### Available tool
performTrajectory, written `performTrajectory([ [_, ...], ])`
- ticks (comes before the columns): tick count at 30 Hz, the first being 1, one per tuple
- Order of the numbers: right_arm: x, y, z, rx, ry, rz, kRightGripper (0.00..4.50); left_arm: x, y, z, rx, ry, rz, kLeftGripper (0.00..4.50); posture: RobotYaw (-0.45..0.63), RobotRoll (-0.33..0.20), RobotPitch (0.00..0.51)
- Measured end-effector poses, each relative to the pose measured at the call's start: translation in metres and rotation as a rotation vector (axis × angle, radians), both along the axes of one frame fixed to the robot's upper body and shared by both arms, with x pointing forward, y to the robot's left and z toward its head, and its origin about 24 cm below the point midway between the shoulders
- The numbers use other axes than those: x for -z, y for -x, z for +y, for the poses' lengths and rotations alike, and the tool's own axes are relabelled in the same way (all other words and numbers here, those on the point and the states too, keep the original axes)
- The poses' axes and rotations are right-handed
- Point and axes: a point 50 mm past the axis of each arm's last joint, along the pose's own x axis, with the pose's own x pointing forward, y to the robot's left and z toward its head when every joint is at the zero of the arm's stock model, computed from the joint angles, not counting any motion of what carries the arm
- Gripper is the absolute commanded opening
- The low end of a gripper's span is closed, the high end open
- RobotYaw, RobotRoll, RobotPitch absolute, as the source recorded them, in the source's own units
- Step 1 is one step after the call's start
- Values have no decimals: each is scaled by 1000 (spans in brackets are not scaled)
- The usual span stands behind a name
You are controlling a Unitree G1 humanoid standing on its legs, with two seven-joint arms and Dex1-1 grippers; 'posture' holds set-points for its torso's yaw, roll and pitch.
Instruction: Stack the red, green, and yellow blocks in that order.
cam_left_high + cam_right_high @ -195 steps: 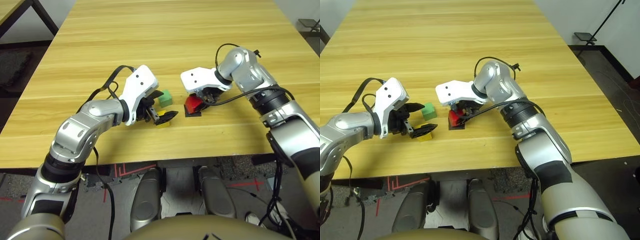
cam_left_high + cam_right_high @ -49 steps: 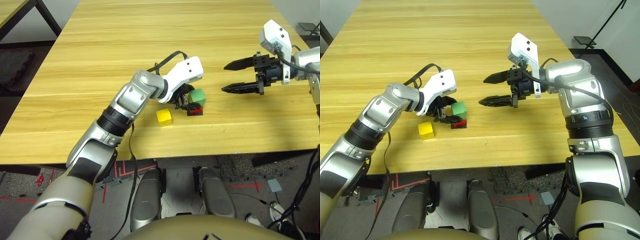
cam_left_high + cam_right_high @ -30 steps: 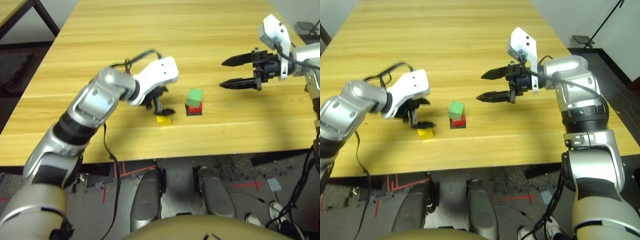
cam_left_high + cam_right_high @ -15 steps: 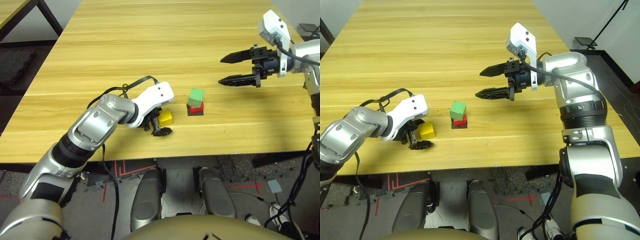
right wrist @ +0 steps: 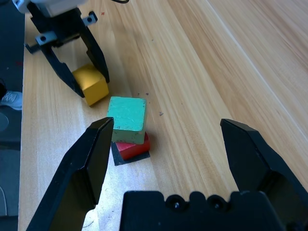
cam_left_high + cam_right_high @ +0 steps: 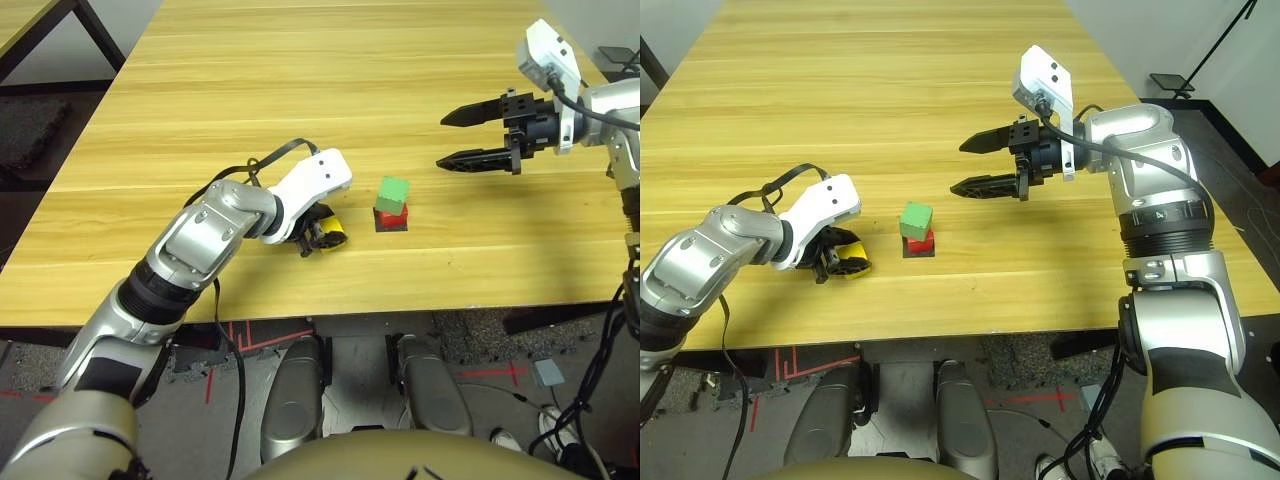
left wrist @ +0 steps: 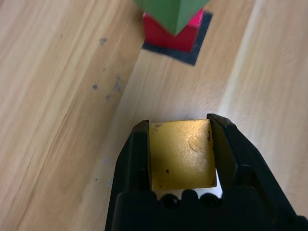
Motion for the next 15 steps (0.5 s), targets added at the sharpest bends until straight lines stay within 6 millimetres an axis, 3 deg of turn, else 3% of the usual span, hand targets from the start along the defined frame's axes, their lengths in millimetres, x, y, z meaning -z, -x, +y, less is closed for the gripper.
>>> performTrajectory([
  [6, 3, 2, 0, 5, 4, 4, 4500, -52, -16, -1, 21, 16, -121, 1866, 272, -37, 131],
  [15, 6, 3, -4, 28, 5, 1, 4500, -93, -31, -16, 124, 3, -190, 1866, 250, -4, 128],
])
